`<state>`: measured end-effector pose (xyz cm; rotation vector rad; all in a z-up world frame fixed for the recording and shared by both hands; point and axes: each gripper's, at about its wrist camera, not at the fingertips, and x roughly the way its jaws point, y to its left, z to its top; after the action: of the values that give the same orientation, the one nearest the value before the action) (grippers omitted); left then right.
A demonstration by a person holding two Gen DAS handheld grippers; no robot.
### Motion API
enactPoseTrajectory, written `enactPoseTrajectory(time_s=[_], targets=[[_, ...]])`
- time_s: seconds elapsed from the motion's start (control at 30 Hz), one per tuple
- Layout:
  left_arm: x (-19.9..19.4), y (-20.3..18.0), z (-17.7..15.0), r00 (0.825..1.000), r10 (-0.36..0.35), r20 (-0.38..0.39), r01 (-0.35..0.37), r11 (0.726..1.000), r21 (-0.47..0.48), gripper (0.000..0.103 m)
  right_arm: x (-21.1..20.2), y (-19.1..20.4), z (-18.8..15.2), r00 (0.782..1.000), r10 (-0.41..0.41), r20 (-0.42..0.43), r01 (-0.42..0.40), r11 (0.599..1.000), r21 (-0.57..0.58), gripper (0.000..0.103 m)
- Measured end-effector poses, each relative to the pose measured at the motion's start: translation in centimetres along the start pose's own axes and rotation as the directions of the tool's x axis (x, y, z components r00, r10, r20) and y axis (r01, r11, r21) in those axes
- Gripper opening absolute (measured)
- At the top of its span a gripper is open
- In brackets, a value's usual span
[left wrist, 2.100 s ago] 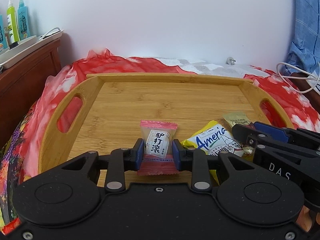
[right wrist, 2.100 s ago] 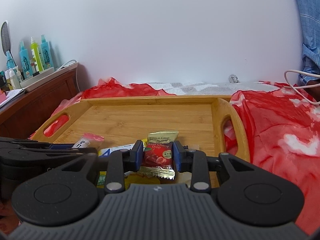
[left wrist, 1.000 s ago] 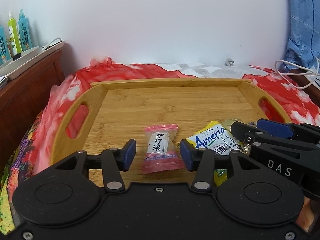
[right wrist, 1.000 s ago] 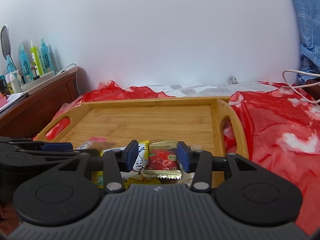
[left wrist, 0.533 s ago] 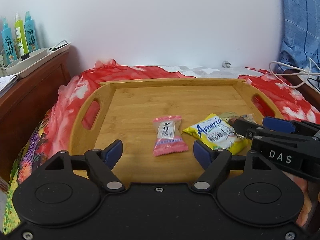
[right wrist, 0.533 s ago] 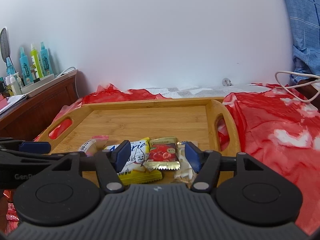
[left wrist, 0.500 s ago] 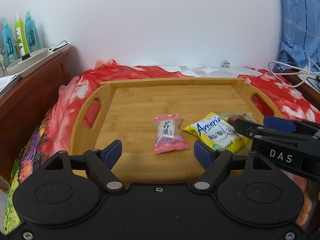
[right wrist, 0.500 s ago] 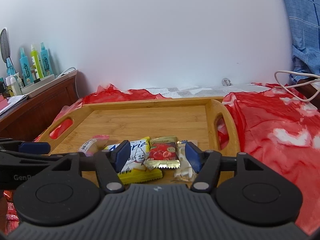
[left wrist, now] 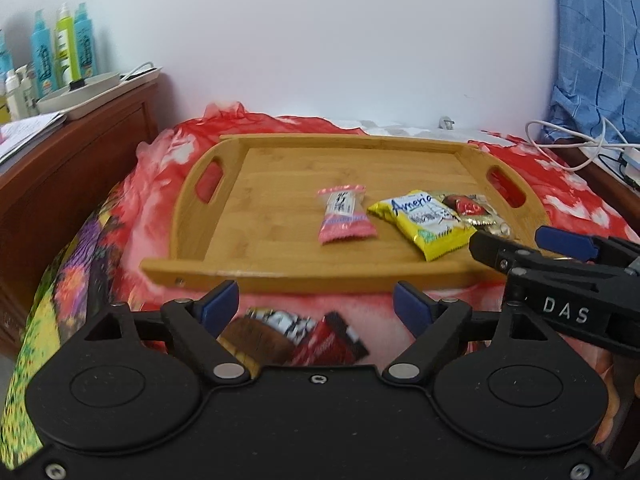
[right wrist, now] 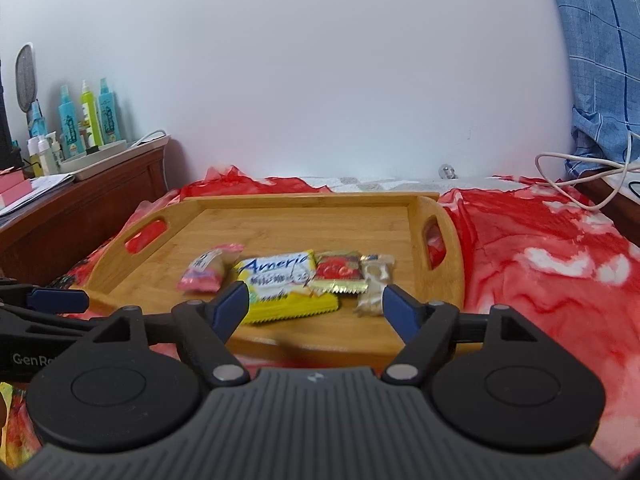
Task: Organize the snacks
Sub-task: 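Move both tools back over the remaining snacks beside the tray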
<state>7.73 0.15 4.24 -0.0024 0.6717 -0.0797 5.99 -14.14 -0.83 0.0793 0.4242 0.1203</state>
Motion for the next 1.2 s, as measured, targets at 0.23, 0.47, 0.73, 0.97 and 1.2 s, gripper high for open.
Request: enactPoseTrajectory(time_s=[0.23,0.47,0.73,0.97,1.2], targets=[[-1.4,1.2,-2.3,1.0,0.003,0.016,-0.003,1.0,-0.013,0.09,-1.5,1.5,-1.9,1.0,-0.006,-0.002,0.006,1.0,-0.012,0.085],[-3.0,1.6,-4.4,1.0,0.003,0.015,-0.002,1.0,-0.028,0.089,-3.4,2.1,-3.5,0.999,-0.049,0.006,0.049,0.999,0.017,0.085],[-4.9,1.1,-5.9,0.999,-0.007,0.032,0.007,1.0,-0.002,0.08,-5.3,3.0,-5.2,0.996,-0.088,0.009,0.088,0.996,0.026,0.085],[-5.6,1.2,-6.2,0.999,-0.034,0.019,0.035,0.998,-0.048,0.055,-6.3,3.9,-6.4,0.994,-0.104,0.016,0.103,0.994,0.023,0.085],[-5.5,1.2,-6.4,1.0,-0.028,0.002,0.029,0.997,-0.073,0.046,-6.7,4.3,-7.1,0.996,-0.084,-0.007,0.084,0.996,0.034,0.069]])
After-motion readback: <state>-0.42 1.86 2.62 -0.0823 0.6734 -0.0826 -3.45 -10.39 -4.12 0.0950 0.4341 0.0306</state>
